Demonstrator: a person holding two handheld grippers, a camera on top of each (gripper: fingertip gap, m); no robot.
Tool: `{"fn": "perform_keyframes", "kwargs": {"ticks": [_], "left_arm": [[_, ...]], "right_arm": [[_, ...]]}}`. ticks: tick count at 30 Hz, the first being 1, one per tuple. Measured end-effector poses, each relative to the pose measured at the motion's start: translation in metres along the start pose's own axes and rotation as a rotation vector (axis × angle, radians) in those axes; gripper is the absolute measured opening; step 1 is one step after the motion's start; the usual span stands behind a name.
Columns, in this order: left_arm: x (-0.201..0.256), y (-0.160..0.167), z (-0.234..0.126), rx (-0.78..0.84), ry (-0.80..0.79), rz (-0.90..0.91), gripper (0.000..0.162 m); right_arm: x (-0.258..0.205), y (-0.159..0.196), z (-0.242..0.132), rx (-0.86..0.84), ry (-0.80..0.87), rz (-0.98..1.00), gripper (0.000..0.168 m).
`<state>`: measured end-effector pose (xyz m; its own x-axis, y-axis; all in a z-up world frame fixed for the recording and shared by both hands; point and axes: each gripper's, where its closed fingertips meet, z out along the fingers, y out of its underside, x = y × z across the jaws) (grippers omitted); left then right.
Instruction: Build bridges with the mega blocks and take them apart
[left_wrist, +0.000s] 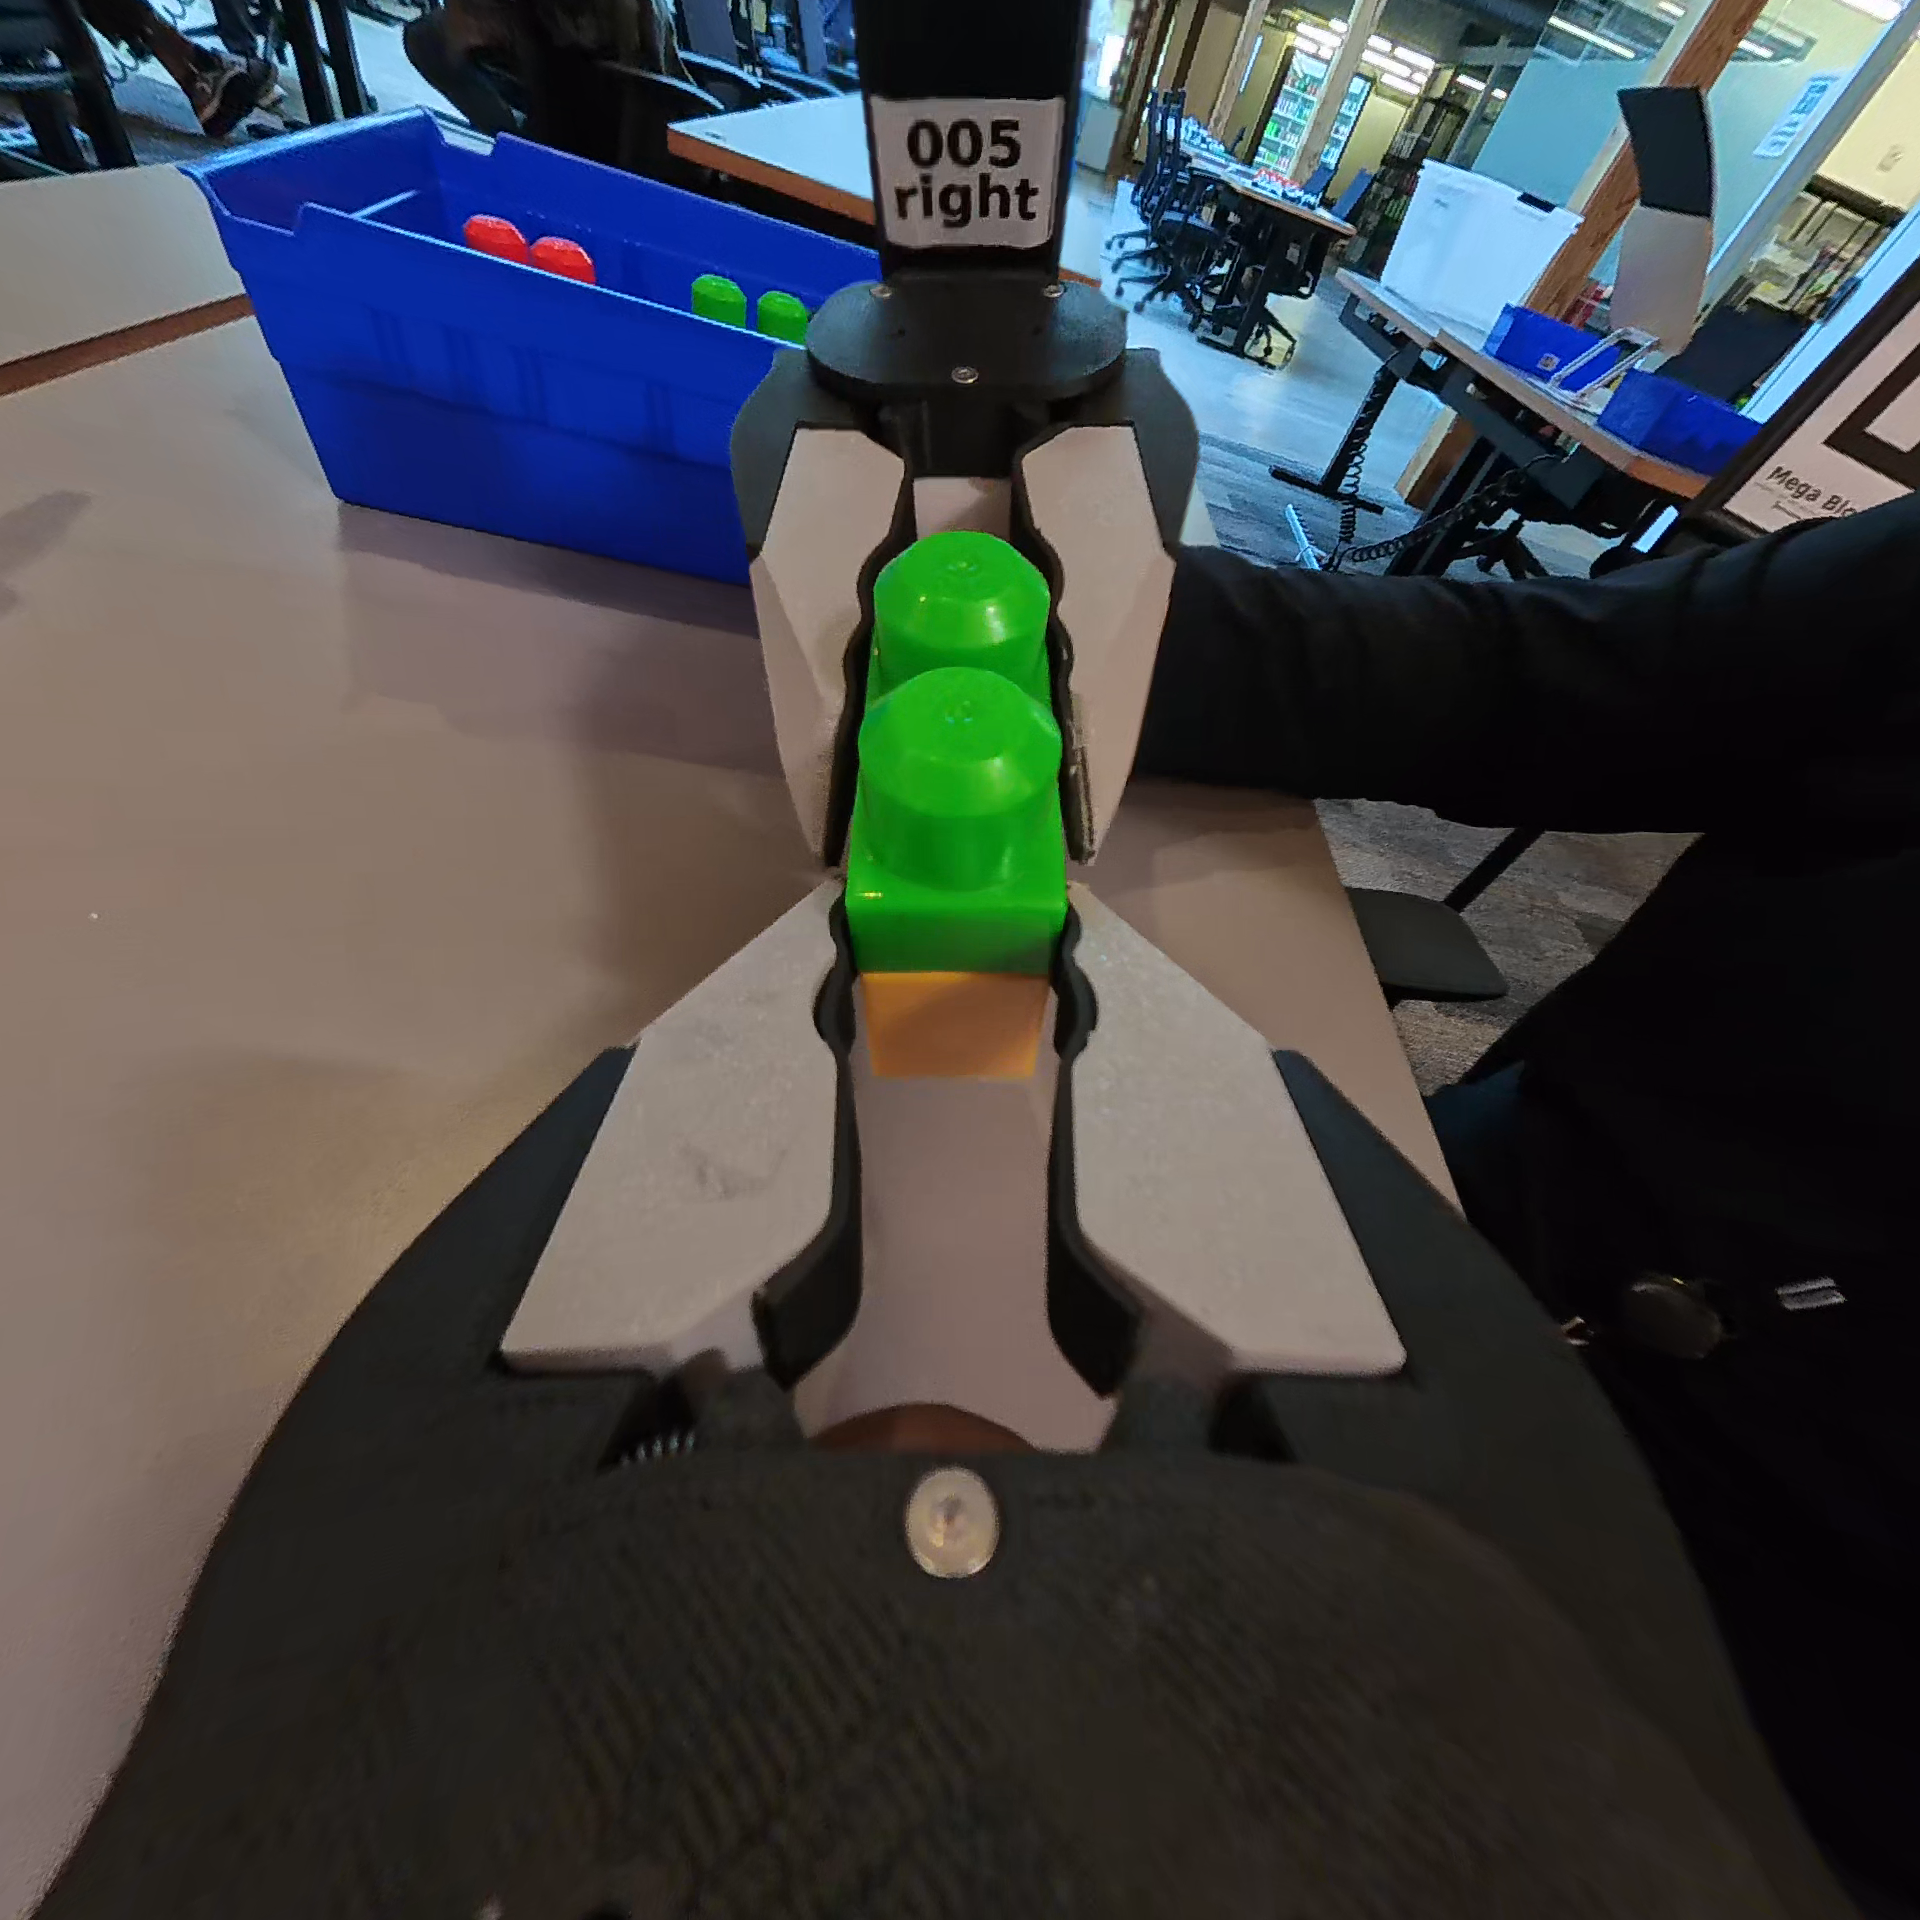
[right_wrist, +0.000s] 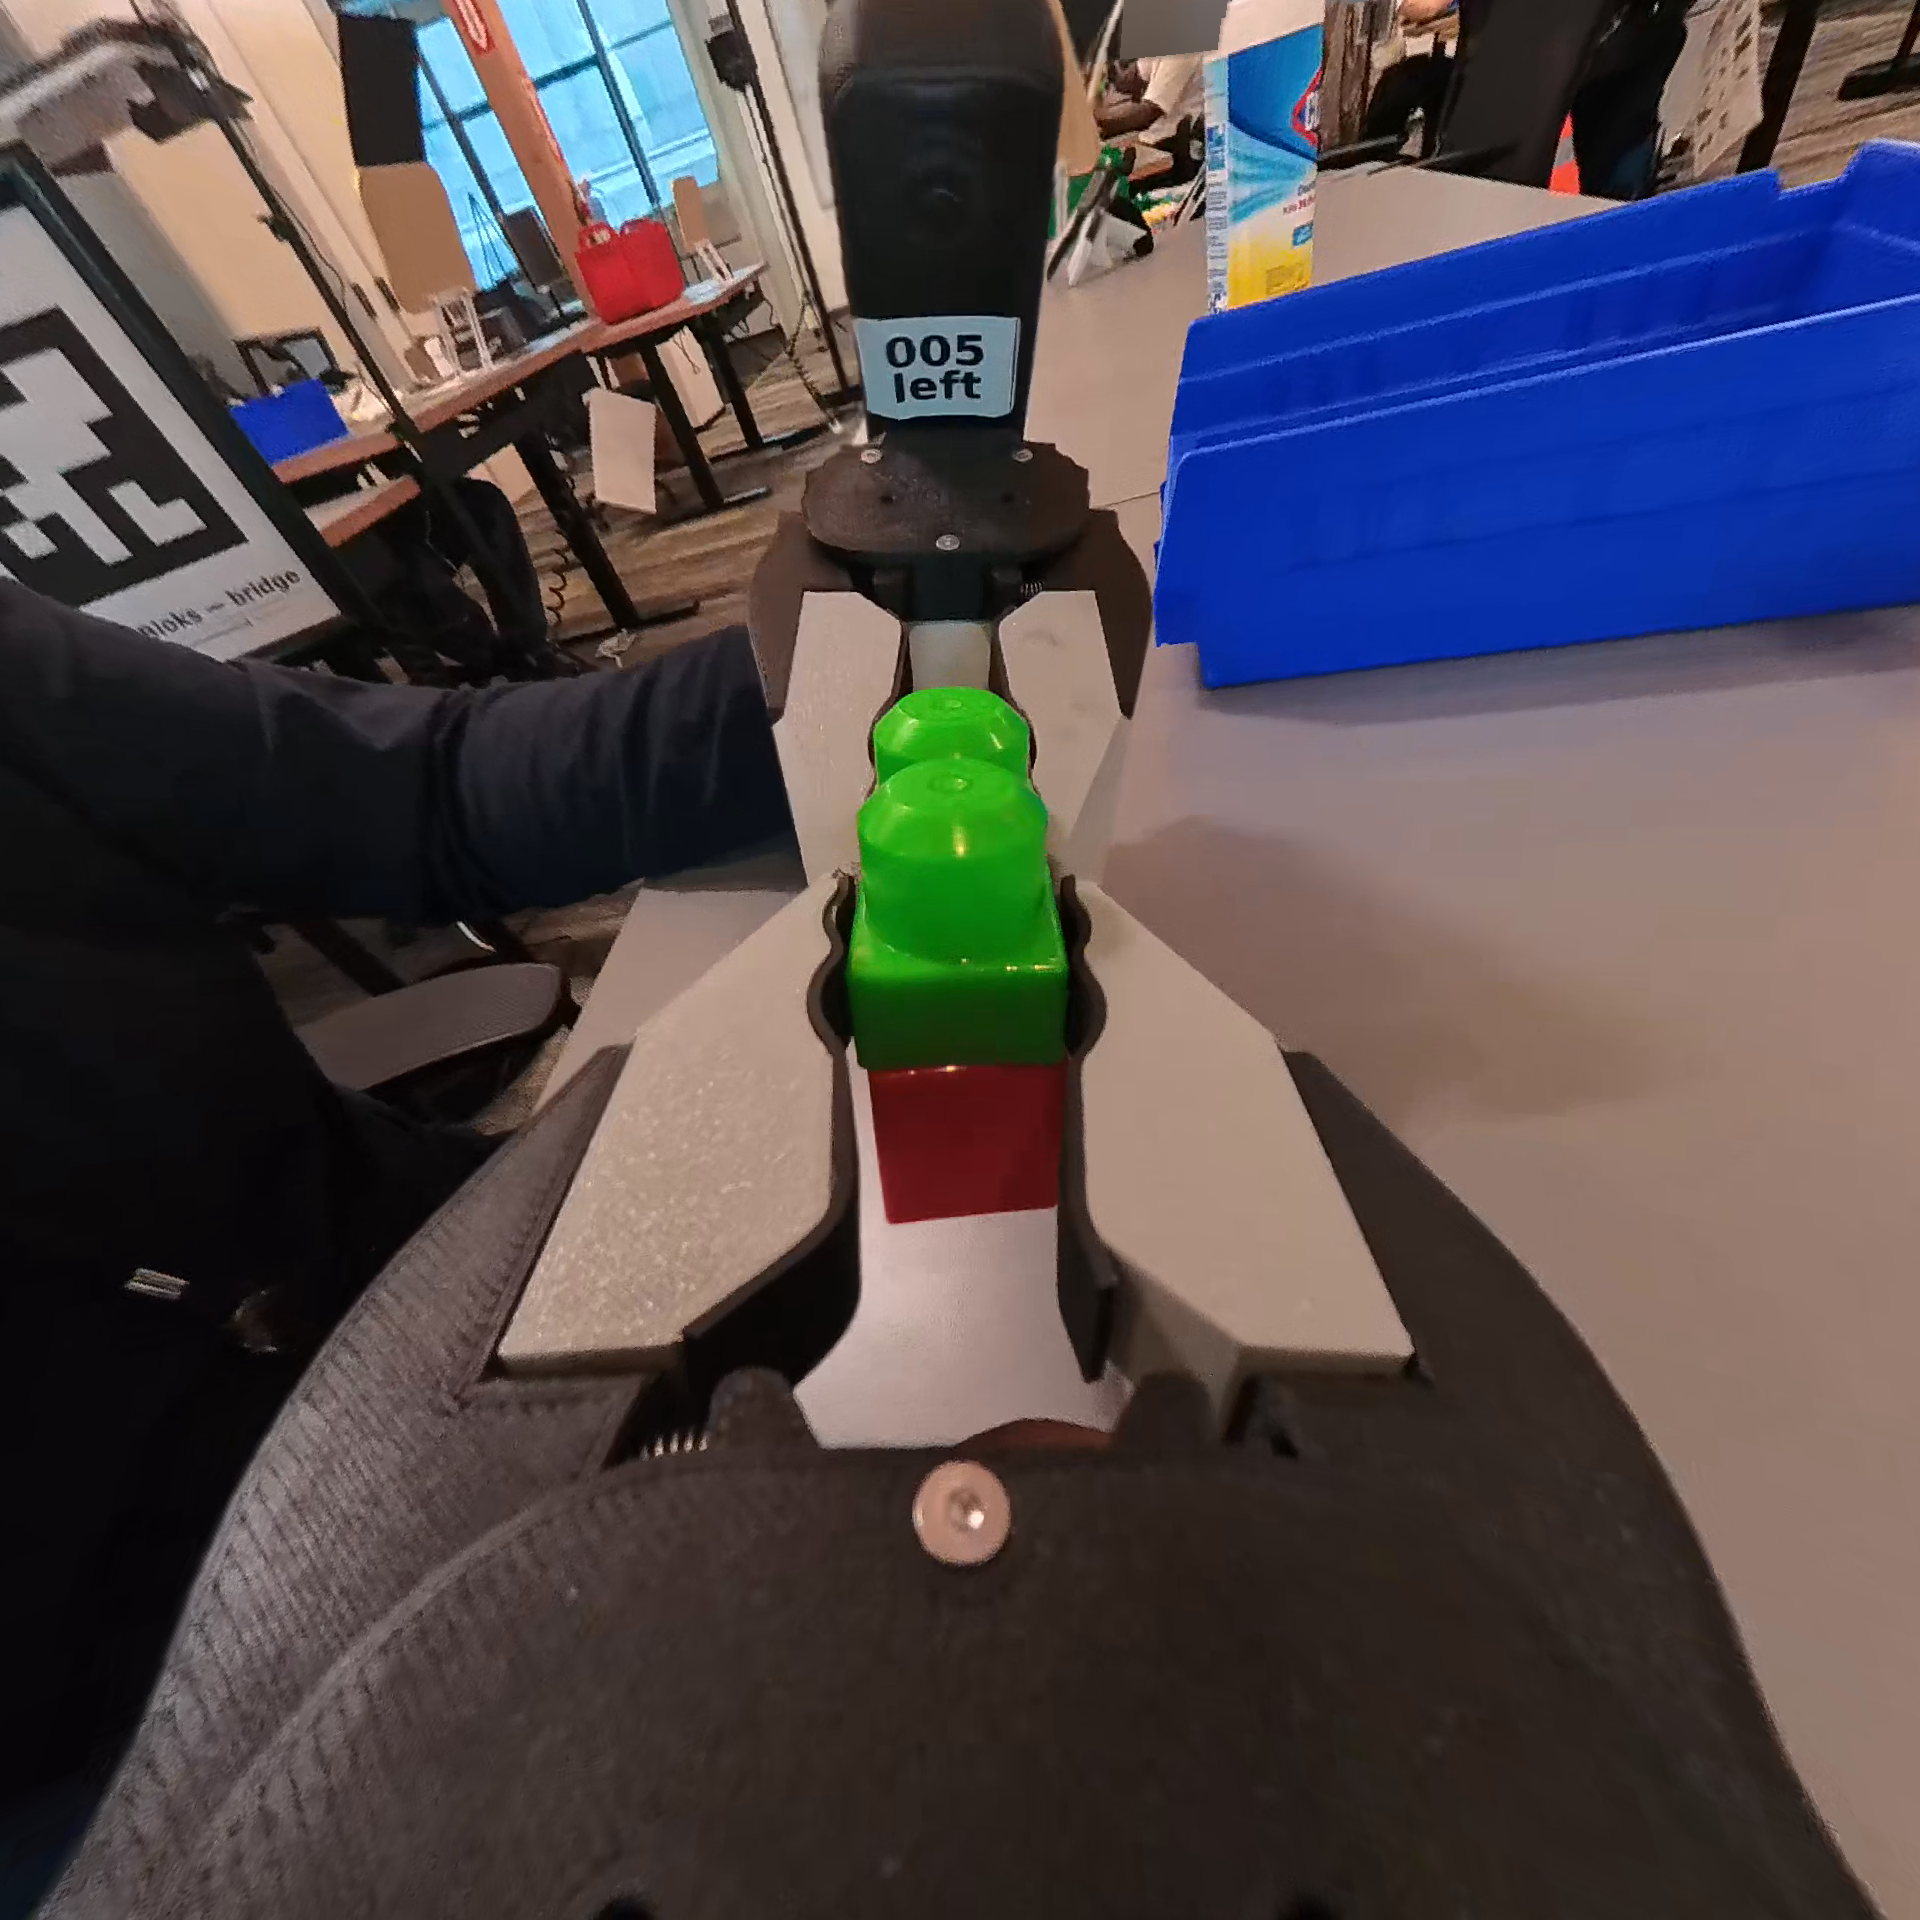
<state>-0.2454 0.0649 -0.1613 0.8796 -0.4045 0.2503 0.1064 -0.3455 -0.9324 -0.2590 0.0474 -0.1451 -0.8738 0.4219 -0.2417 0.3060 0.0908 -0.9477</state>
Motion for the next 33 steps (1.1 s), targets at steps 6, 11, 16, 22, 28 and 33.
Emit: {"fn": "perform_keyframes", "kwargs": {"ticks": [6, 11, 16, 22, 28, 33], "left_arm": [[0.004, -0.011, -0.001, 0.07, 0.036, -0.009, 0.035], [-0.004, -0.003, -0.003, 0.024, -0.012, 0.003, 0.034], [-0.003, 0.007, 0.005, -0.041, -0.028, 0.026, 0.034], [-0.006, 0.013, 0.01, -0.075, -0.053, 0.043, 0.033], [-0.007, 0.02, 0.01, -0.087, -0.055, 0.026, 0.033], [-0.009, 0.024, 0.011, -0.103, -0.05, 0.016, 0.033]], "right_arm": [[-0.004, -0.016, -0.011, 0.045, 0.067, -0.019, 0.036], [-0.025, -0.056, -0.07, 0.131, 0.28, -0.124, 0.036], [-0.019, -0.067, -0.206, 0.172, 0.609, -0.148, 0.036], [0.029, 0.017, -0.309, 0.06, 0.87, -0.003, 0.036], [0.065, 0.064, -0.308, -0.058, 0.894, 0.042, 0.037], [0.074, 0.085, -0.301, -0.178, 0.849, 0.119, 0.034]]}}
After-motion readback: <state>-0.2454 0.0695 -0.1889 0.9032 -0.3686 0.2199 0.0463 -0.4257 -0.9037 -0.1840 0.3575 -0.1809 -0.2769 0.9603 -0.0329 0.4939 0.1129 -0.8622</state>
